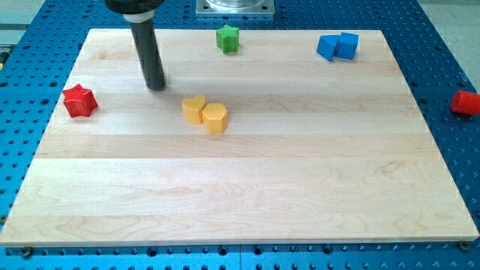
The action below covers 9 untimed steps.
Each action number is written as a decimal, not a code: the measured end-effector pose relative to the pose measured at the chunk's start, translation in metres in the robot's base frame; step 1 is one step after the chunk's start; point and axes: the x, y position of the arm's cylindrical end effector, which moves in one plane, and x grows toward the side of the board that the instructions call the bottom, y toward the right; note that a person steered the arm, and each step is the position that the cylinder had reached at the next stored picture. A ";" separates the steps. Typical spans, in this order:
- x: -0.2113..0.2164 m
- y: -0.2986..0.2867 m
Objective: Drag the green circle to the bottom of the green star
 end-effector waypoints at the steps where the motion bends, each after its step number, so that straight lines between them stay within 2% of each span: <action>1: -0.027 -0.021; 2: -0.061 -0.061; 3: -0.073 0.006; 4: -0.068 0.066; 5: -0.051 0.043; 6: -0.025 0.058; 7: -0.025 0.092; 8: -0.002 0.091; 9: -0.009 0.121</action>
